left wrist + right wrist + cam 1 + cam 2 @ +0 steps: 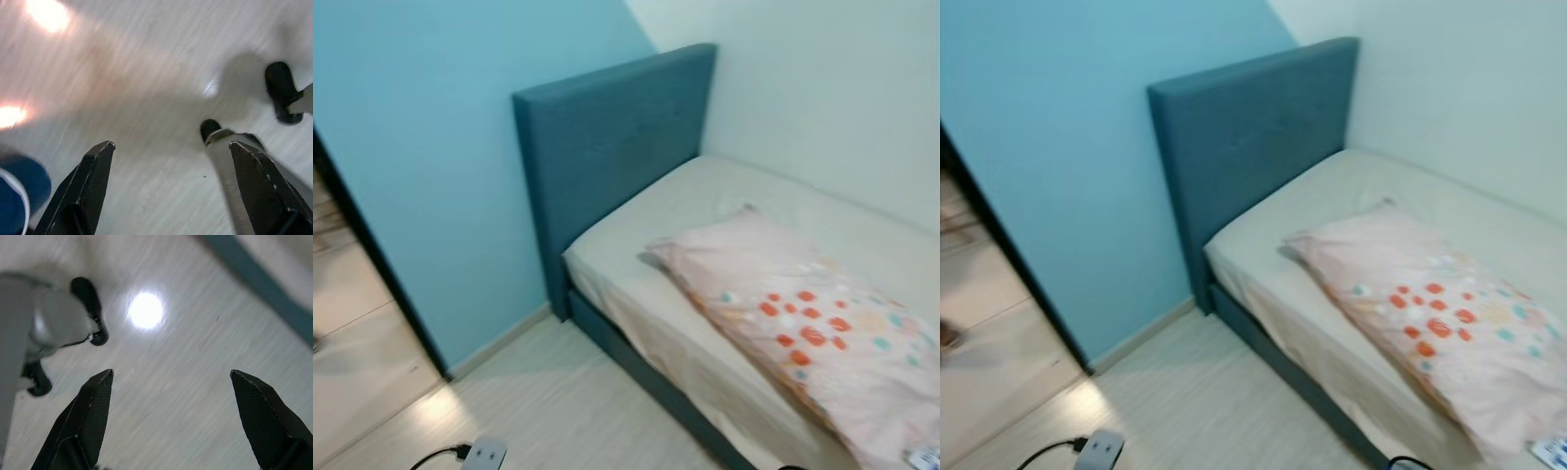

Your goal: Clean up the room

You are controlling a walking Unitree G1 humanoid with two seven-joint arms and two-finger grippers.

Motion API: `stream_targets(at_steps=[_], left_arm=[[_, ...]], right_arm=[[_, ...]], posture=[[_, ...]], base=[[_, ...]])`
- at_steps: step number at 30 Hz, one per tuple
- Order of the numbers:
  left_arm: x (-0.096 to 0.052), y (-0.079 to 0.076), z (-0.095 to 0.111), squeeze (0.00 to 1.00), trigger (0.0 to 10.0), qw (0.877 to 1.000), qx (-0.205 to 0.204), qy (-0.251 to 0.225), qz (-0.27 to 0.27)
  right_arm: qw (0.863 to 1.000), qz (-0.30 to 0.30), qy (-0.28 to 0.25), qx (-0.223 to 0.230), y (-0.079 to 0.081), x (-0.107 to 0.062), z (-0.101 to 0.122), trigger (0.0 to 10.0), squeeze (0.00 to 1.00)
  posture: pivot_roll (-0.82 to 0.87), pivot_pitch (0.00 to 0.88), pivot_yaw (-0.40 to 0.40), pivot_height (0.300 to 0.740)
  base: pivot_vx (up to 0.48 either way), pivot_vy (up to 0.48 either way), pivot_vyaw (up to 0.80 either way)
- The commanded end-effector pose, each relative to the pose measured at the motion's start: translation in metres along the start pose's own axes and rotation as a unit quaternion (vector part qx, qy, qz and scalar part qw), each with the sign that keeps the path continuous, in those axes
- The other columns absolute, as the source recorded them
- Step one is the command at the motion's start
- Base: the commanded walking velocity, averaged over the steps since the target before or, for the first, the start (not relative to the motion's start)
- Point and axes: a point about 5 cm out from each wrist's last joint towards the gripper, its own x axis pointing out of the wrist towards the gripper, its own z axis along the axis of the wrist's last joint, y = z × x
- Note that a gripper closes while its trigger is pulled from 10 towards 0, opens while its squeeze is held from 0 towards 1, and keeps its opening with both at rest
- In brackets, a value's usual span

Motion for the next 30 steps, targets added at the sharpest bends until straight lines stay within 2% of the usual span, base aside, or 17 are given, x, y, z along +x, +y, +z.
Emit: stream_targets(at_steps=[1, 6, 10, 18, 30], left_arm=[[0.001, -0.002, 0.004, 0.00, 10.0, 1.000, -0.012, -0.006, -0.002], [0.002, -0.006, 0.008, 0.00, 10.0, 1.000, -0.011, -0.011, -0.006], [0.003, -0.007, 0.010, 0.00, 10.0, 1.000, -0.010, -0.014, -0.004], [0.003, -0.007, 0.012, 0.00, 10.0, 1.000, -0.003, -0.015, -0.004], [0.003, -0.009, 0.011, 0.00, 10.0, 1.000, 0.000, -0.011, -0.003]], right_arm=[[1.000, 0.000, -0.010, 0.007, -0.001, 0.000, 0.006, 10.0, 0.00], [1.000, 0.003, -0.022, 0.016, -0.001, 0.000, 0.010, 10.0, 0.00], [0.999, 0.003, -0.039, 0.025, -0.002, 0.000, 0.017, 10.0, 0.00], [0.996, 0.015, -0.089, 0.011, 0.005, -0.002, 0.046, 10.0, 0.00], [0.993, 0.024, -0.116, 0.003, 0.009, -0.004, 0.064, 10.0, 0.00]], posture=[[-0.04, 0.028, 0.040, 0.729], [-0.04, 0.029, 0.042, 0.729], [-0.04, 0.029, 0.042, 0.729], [-0.05, 0.026, 0.046, 0.729], [-0.05, 0.029, 0.048, 0.729]], base=[[0.000, 0.000, -0.77], [0.000, 0.000, -0.77], [0.274, 0.000, -0.76], [0.331, 0.000, 0.00], [0.352, 0.000, 0.00]])
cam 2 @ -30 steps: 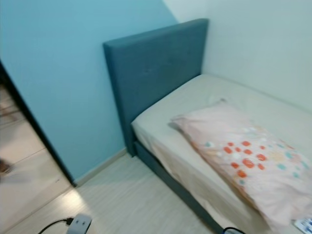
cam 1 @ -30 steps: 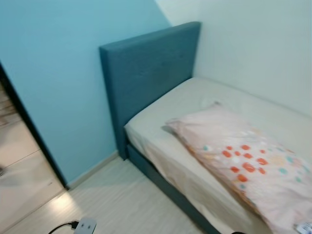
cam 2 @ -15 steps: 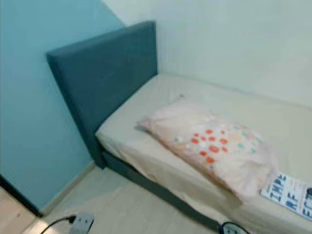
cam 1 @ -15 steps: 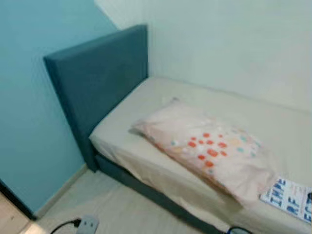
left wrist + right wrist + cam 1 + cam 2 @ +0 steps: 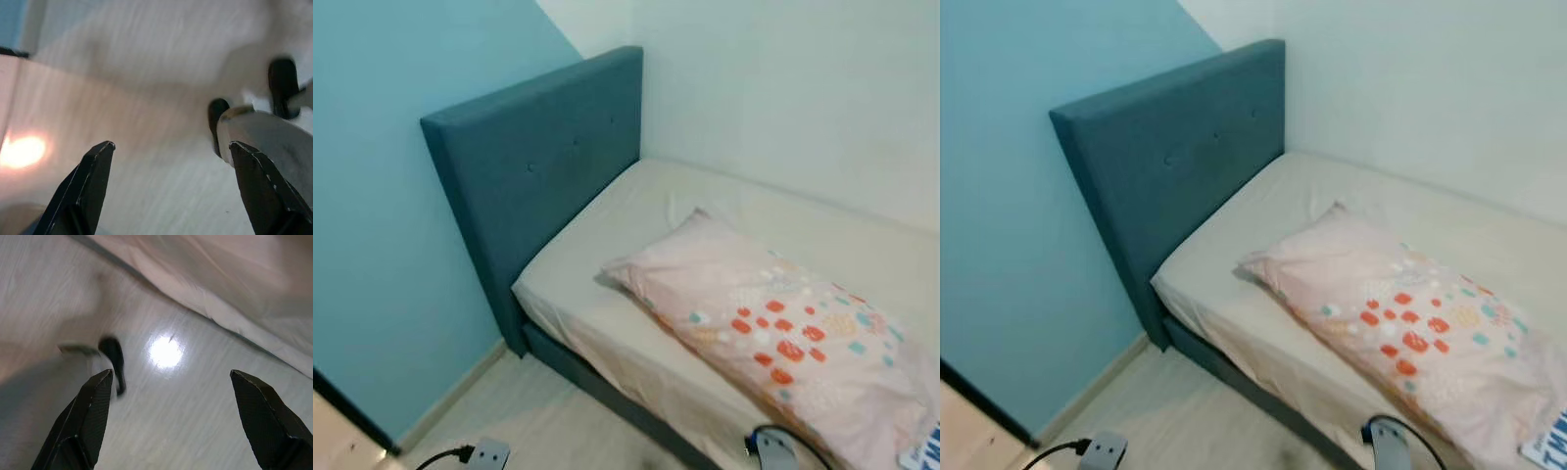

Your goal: Clean up the room

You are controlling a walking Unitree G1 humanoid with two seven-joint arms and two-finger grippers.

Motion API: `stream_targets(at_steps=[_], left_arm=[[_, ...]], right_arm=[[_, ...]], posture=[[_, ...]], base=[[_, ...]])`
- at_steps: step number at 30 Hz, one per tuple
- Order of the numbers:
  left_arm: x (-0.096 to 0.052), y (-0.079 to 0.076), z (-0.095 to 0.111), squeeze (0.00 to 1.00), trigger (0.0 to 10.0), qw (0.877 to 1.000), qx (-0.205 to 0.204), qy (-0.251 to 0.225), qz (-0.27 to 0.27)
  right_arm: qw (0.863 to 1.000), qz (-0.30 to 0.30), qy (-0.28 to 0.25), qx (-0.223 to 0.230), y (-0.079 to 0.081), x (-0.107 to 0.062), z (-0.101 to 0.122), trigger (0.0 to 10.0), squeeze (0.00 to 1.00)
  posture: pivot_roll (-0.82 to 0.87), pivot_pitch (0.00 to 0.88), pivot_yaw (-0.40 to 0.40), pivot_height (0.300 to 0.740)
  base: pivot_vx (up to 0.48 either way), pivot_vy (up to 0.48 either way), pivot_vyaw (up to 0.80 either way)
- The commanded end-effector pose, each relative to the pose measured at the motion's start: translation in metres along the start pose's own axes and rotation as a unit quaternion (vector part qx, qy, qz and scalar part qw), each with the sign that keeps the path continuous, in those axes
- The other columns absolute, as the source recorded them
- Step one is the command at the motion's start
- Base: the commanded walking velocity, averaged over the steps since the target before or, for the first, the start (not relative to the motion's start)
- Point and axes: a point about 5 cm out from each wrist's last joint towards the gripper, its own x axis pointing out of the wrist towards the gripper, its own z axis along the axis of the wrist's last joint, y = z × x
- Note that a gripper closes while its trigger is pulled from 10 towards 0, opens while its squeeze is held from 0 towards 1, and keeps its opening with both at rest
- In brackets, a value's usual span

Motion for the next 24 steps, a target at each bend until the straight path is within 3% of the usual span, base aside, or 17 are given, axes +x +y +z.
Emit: stream_targets(at_steps=[1, 5, 13, 18, 21, 24], left_arm=[[0.001, -0.002, 0.002, 0.00, 10.0, 1.000, 0.003, -0.001, 0.000], [0.001, -0.002, 0.001, 0.00, 10.0, 1.000, 0.002, 0.001, 0.001], [-0.001, 0.001, -0.004, 0.00, 10.0, 1.000, -0.001, 0.008, 0.012], [-0.001, 0.004, -0.005, 0.00, 10.0, 1.000, -0.002, 0.013, 0.018], [-0.001, 0.005, -0.005, 0.00, 10.0, 1.000, -0.001, 0.014, 0.020], [-0.001, 0.005, -0.005, 0.00, 10.0, 1.000, 0.000, 0.014, 0.021]], right_arm=[[1.000, 0.004, -0.005, -0.005, 0.001, 0.000, 0.005, 10.0, 0.00], [1.000, 0.006, -0.008, -0.007, 0.001, 0.001, 0.007, 10.0, 0.00], [1.000, 0.007, -0.007, 0.025, 0.000, 0.001, 0.007, 10.0, 0.00], [0.993, 0.061, -0.057, 0.077, 0.007, 0.002, 0.036, 10.0, 0.00], [0.985, 0.102, -0.101, 0.092, 0.013, 0.001, 0.064, 10.0, 0.00], [0.980, 0.121, -0.121, 0.099, 0.015, -0.001, 0.077, 10.0, 0.00]], posture=[[-0.05, 0.029, 0.048, 0.729], [-0.05, 0.035, 0.048, 0.729], [-0.05, 0.040, 0.051, 0.729], [-0.05, 0.042, 0.058, 0.729], [-0.05, 0.041, 0.060, 0.729], [-0.05, 0.040, 0.062, 0.729]], base=[[0.341, 0.000, 0.00], [0.330, 0.000, 0.00], [0.197, 0.000, -0.77], [0.000, 0.000, -0.79], [0.000, 0.000, -0.79], [0.000, 0.000, -0.79]])
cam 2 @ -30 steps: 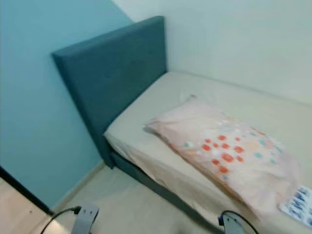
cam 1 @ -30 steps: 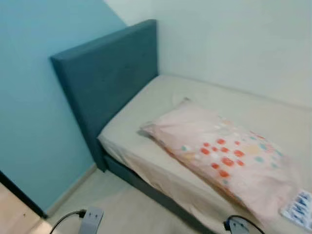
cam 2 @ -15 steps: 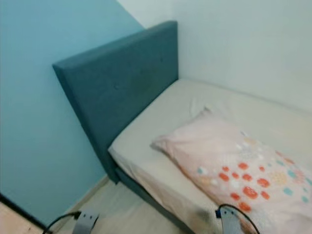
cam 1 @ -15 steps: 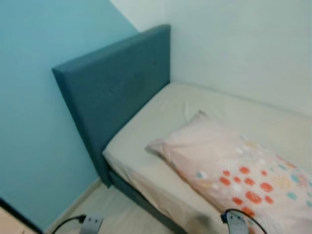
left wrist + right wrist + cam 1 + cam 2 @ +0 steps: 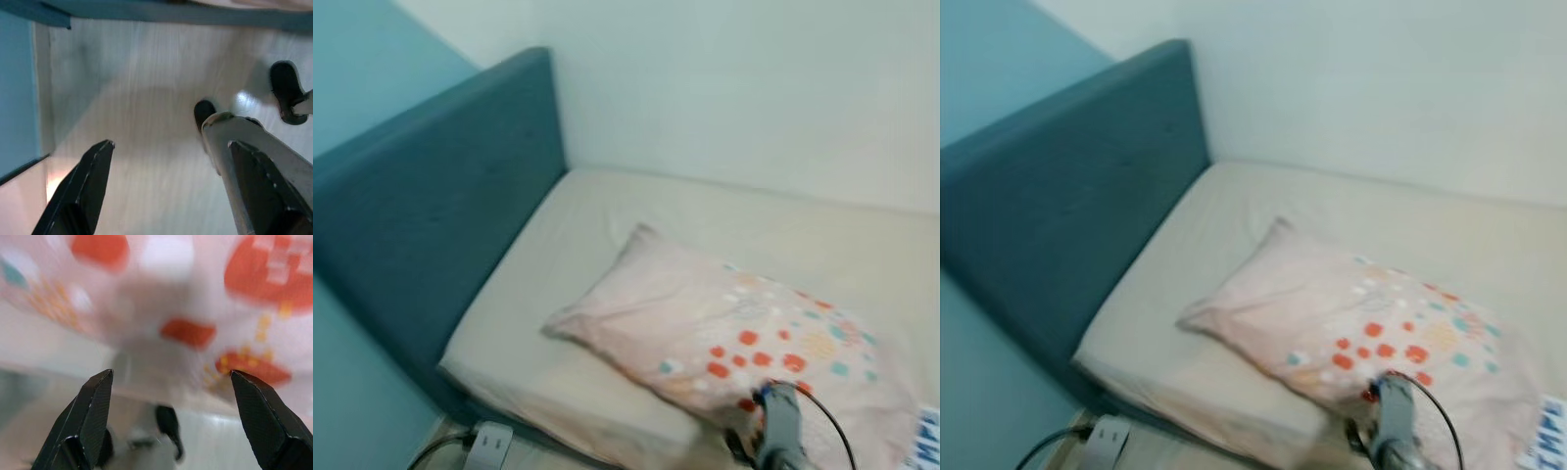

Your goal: Clean up the room

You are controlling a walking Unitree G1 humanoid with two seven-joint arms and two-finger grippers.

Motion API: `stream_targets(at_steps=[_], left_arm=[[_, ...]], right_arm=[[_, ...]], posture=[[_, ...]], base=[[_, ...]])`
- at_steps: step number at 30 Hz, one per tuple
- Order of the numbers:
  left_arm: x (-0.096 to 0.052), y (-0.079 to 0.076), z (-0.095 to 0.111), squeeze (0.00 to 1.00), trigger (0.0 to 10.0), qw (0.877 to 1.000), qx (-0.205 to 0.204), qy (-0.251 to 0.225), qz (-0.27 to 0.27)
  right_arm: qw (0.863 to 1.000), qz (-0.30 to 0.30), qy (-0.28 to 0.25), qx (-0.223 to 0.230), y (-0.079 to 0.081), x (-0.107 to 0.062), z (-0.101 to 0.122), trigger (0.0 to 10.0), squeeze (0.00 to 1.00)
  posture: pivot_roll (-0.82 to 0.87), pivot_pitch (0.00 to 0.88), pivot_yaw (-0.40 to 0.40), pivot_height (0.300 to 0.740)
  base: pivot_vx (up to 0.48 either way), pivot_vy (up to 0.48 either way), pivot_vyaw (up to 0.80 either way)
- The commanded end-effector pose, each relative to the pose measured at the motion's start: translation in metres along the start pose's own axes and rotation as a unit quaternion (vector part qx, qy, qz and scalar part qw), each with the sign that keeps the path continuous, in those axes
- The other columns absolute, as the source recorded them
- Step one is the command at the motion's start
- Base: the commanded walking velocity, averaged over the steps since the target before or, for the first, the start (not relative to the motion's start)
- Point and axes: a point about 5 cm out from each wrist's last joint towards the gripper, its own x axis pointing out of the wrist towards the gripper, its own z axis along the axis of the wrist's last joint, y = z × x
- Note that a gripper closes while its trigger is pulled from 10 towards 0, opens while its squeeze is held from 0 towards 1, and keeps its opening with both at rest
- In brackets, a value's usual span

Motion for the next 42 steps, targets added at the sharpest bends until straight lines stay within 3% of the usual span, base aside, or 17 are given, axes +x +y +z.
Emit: stream_targets(at_steps=[1, 3, 8, 10, 12, 15, 17, 18, 20, 22, 23, 27, 30, 34, 40, 42], left_arm=[[-0.001, 0.005, -0.002, 0.00, 10.0, 1.000, 0.004, 0.008, 0.007], [0.000, 0.005, -0.002, 0.00, 10.0, 1.000, 0.007, 0.009, 0.009], [0.000, 0.005, -0.002, 0.00, 10.0, 1.000, 0.007, 0.009, 0.010], [0.000, 0.005, -0.001, 0.00, 10.0, 1.000, 0.006, 0.009, 0.012], [0.000, 0.006, 0.001, 0.00, 10.0, 1.000, -0.010, 0.001, 0.020], [0.000, 0.006, 0.002, 0.00, 10.0, 1.000, -0.020, -0.004, 0.024], [0.002, 0.012, 0.024, 0.00, 10.0, 0.997, -0.057, -0.043, 0.031], [0.002, 0.012, 0.024, 0.00, 10.0, 0.997, -0.057, -0.043, 0.031], [0.003, 0.015, 0.050, 0.00, 10.0, 0.993, -0.072, -0.083, 0.035], [0.003, 0.015, 0.050, 0.00, 10.0, 0.993, -0.072, -0.083, 0.035], [0.003, 0.015, 0.062, 0.00, 10.0, 0.992, -0.066, -0.101, 0.035], [0.003, 0.013, 0.080, 0.00, 10.0, 0.990, -0.050, -0.128, 0.035], [0.003, 0.012, 0.081, 0.00, 10.0, 0.990, -0.048, -0.130, 0.036], [0.004, 0.010, 0.076, 0.00, 10.0, 0.990, -0.049, -0.127, 0.038], [0.003, 0.014, 0.075, 0.00, 10.0, 0.989, -0.060, -0.130, 0.048], [0.002, 0.016, 0.080, 0.00, 10.0, 0.987, -0.061, -0.141, 0.049]], right_arm=[[0.999, 0.026, -0.007, 0.023, 0.003, 0.000, 0.002, 10.0, 0.00], [0.997, 0.061, -0.036, 0.039, 0.013, 0.004, 0.019, 10.0, 0.00], [0.994, 0.079, -0.050, 0.053, 0.018, 0.005, 0.026, 10.0, 0.00], [0.990, 0.107, -0.062, 0.068, 0.027, 0.006, 0.035, 10.0, 0.00], [0.981, 0.156, -0.077, 0.082, 0.046, 0.009, 0.048, 10.0, 0.00], [0.979, 0.169, -0.080, 0.083, 0.052, 0.010, 0.052, 10.0, 0.00], [0.983, 0.162, -0.070, 0.053, 0.063, 0.012, 0.052, 10.0, 0.00], [0.983, 0.162, -0.070, 0.053, 0.063, 0.012, 0.052, 10.0, 0.00], [0.983, 0.167, -0.067, 0.021, 0.072, 0.013, 0.052, 10.0, 0.00], [0.983, 0.167, -0.067, 0.021, 0.072, 0.013, 0.052, 10.0, 0.00], [0.981, 0.183, -0.069, 0.020, 0.078, 0.012, 0.053, 10.0, 0.00], [0.971, 0.218, -0.068, 0.066, 0.093, 0.012, 0.056, 10.0, 0.00], [0.965, 0.213, -0.063, 0.138, 0.095, 0.013, 0.057, 10.0, 0.00], [0.957, 0.215, -0.069, 0.184, 0.094, 0.013, 0.060, 10.0, 0.00], [0.953, 0.207, -0.063, 0.214, 0.092, 0.014, 0.060, 10.0, 0.00], [0.959, 0.183, -0.043, 0.211, 0.091, 0.015, 0.052, 10.0, 0.00]], posture=[[-0.05, 0.041, 0.063, 0.729], [-0.05, 0.041, 0.064, 0.729], [-0.05, 0.040, 0.066, 0.729], [-0.05, 0.040, 0.066, 0.729], [-0.05, 0.040, 0.066, 0.729], [-0.05, 0.040, 0.066, 0.729], [-0.04, 0.044, 0.058, 0.729], [-0.04, 0.044, 0.058, 0.729], [-0.04, 0.048, 0.059, 0.729], [-0.04, 0.048, 0.059, 0.729], [-0.05, 0.048, 0.060, 0.729], [-0.05, 0.052, 0.060, 0.729], [-0.04, 0.055, 0.057, 0.719], [-0.04, 0.055, 0.053, 0.704], [-0.04, 0.055, 0.048, 0.684], [-0.04, 0.053, 0.048, 0.669]], base=[[0.000, 0.000, -0.79], [0.000, 0.000, -0.79], [0.000, 0.000, -0.79], [0.000, 0.000, -0.79], [0.000, 0.000, -0.79], [0.000, 0.000, -0.79], [0.000, 0.000, -0.39], [0.000, 0.000, 0.00], [0.000, 0.000, 0.00], [0.000, 0.000, 0.00], [0.000, 0.000, 0.00], [0.000, 0.000, 0.00], [0.000, 0.000, 0.00], [0.000, 0.000, 0.00], [0.000, 0.000, 0.00], [0.000, 0.000, 0.00]])
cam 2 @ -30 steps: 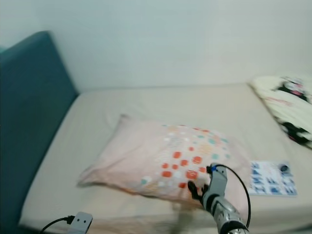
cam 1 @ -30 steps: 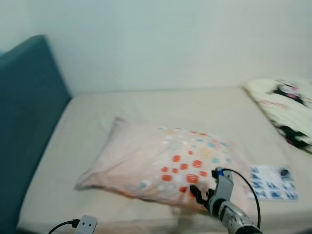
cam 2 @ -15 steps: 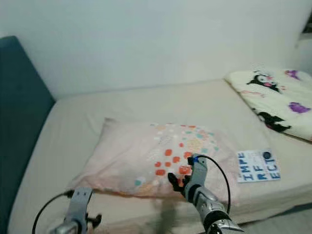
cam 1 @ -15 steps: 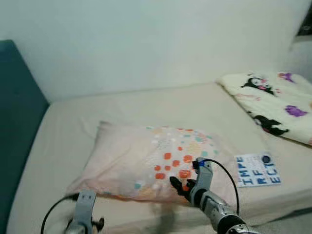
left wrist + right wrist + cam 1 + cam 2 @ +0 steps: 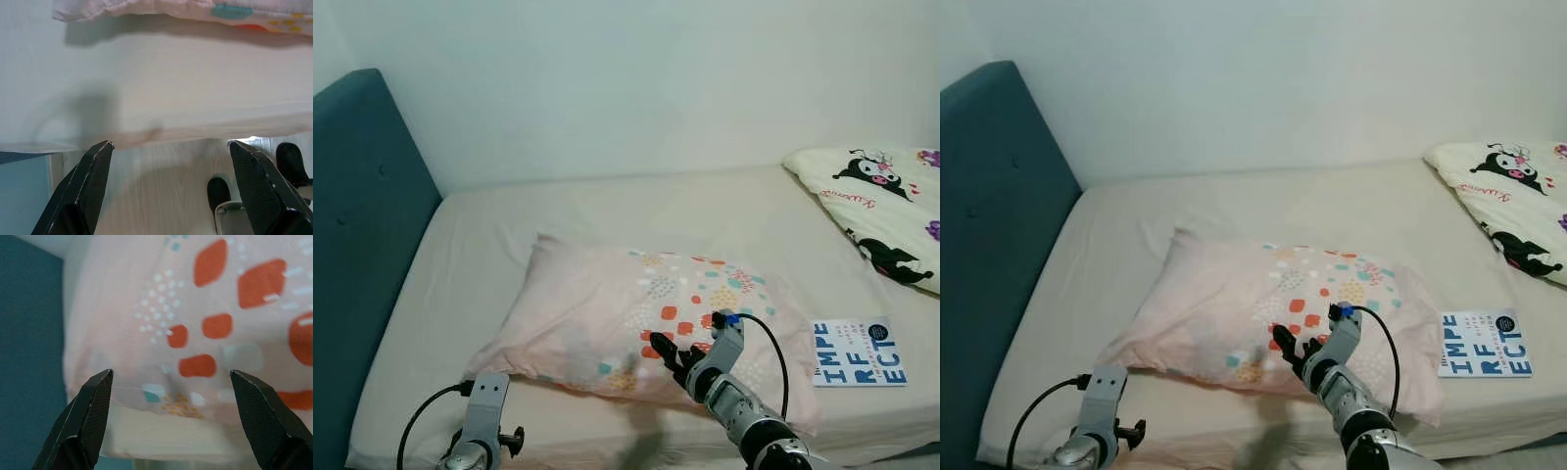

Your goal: Clean up the room

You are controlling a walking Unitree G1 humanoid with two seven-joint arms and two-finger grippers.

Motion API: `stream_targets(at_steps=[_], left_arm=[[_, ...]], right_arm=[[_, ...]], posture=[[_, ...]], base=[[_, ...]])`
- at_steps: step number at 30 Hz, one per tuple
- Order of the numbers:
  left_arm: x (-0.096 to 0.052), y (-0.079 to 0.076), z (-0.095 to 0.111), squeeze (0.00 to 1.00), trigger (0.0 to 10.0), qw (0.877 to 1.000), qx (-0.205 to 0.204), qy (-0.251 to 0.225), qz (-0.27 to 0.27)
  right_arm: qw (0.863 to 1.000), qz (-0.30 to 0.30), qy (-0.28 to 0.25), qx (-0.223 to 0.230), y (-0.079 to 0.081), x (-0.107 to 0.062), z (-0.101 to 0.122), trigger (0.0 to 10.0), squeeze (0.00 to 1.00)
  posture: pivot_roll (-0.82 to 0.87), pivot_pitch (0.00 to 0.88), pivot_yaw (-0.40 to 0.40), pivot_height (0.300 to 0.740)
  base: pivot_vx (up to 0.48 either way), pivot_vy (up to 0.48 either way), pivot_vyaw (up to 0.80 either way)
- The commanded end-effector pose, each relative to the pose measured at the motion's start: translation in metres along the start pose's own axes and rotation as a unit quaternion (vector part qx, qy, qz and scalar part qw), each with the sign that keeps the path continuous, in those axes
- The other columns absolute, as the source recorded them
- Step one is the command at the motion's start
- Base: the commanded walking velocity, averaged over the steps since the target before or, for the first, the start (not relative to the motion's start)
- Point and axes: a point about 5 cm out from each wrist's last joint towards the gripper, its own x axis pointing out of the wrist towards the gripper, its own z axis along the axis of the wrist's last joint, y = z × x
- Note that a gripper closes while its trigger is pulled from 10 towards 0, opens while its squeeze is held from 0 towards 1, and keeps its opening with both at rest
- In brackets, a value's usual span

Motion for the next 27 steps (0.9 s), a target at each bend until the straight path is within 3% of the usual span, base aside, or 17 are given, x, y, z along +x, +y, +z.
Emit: stream_targets(at_steps=[1, 5, 12, 20, 27], left_arm=[[0.000, 0.003, 0.001, 0.00, 10.0, 1.000, -0.001, -0.005, 0.005], [0.001, 0.004, 0.009, 0.00, 10.0, 1.000, 0.003, -0.018, 0.005], [0.004, 0.004, 0.021, 0.00, 10.0, 0.999, 0.000, -0.039, 0.004], [0.007, -0.002, 0.041, 0.00, 10.0, 0.997, -0.002, -0.077, -0.008], [0.007, -0.005, 0.051, 0.00, 10.0, 0.995, 0.011, -0.103, -0.017]], right_arm=[[0.999, -0.021, 0.021, 0.017, -0.002, 0.000, -0.011, 10.0, 0.00], [0.998, -0.034, 0.037, 0.047, -0.004, -0.002, -0.018, 10.0, 0.00], [0.997, -0.017, 0.048, 0.053, 0.000, -0.001, -0.022, 10.0, 0.00], [0.988, 0.035, -0.056, 0.141, 0.007, 0.003, 0.016, 10.0, 0.00], [0.980, 0.074, -0.094, 0.159, 0.016, 0.005, 0.034, 10.0, 0.00]], posture=[[-0.04, 0.053, 0.048, 0.664], [-0.04, 0.050, 0.054, 0.644], [-0.04, 0.058, 0.056, 0.619], [-0.03, 0.076, 0.064, 0.574], [-0.01, 0.110, 0.075, 0.549]], base=[[0.000, 0.000, 0.00], [0.000, 0.000, 0.00], [0.000, 0.000, 0.00], [0.000, 0.000, 0.00], [0.000, 0.000, 0.00]])
